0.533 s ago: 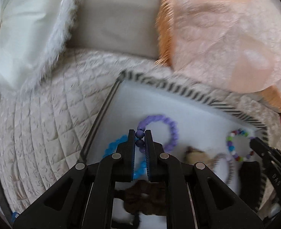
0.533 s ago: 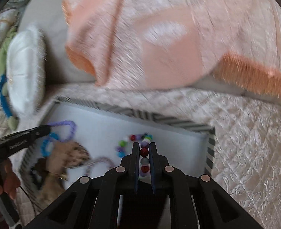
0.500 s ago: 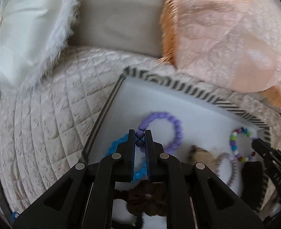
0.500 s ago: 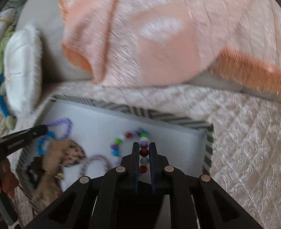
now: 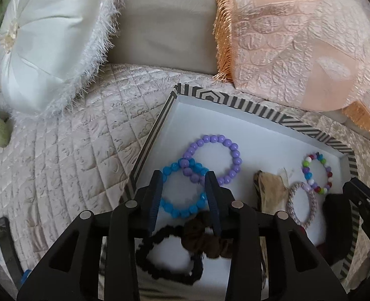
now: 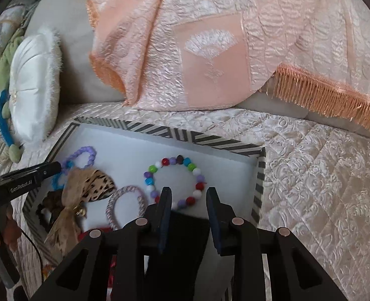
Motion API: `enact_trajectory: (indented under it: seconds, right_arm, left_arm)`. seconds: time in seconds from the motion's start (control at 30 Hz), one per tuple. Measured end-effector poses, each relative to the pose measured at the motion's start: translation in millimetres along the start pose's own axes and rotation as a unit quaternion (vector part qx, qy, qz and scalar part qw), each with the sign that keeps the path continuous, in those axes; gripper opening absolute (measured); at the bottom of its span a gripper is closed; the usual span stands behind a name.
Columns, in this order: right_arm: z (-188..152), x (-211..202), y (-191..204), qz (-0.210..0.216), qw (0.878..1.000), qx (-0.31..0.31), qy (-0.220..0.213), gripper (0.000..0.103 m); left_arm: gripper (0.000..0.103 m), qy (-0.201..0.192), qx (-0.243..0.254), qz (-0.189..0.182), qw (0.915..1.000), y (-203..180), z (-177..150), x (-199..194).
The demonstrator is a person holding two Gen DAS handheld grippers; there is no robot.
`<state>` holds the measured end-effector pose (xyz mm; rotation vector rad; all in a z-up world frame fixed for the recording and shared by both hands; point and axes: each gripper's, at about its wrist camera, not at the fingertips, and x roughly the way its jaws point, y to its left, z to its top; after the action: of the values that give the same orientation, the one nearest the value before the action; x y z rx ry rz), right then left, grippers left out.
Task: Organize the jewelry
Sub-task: 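Carry both bracelets into the tray and open both grippers, then withdraw both grippers and lower the left gripper onto the rainbow bracelets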
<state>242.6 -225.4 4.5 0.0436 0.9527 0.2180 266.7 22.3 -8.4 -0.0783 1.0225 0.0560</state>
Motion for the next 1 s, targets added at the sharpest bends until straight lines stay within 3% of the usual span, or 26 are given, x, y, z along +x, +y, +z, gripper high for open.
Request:
enact_trajectory:
  seconds: [0.2,0.5,1.0]
  right_arm:
    - [-17,-29,13,0.017,1.000,-0.009,-0.020,0.028]
    - [-63,-60,40,0.050,0.998,-0.020,-0.016,0.033]
    - [-122,-97,54,0.071,0.997,-0.009,-0.007,0.036]
  left_arm:
    - [0.037,-0.018,0.008,0.002,0.9998,-1,-18,-30]
    - [0.042,-0.032,0.017,-0.009,0.9993,1,-57,-70]
    - [0.049,-0.011,-0.016,-0.030,0.9994,36,-132,-104]
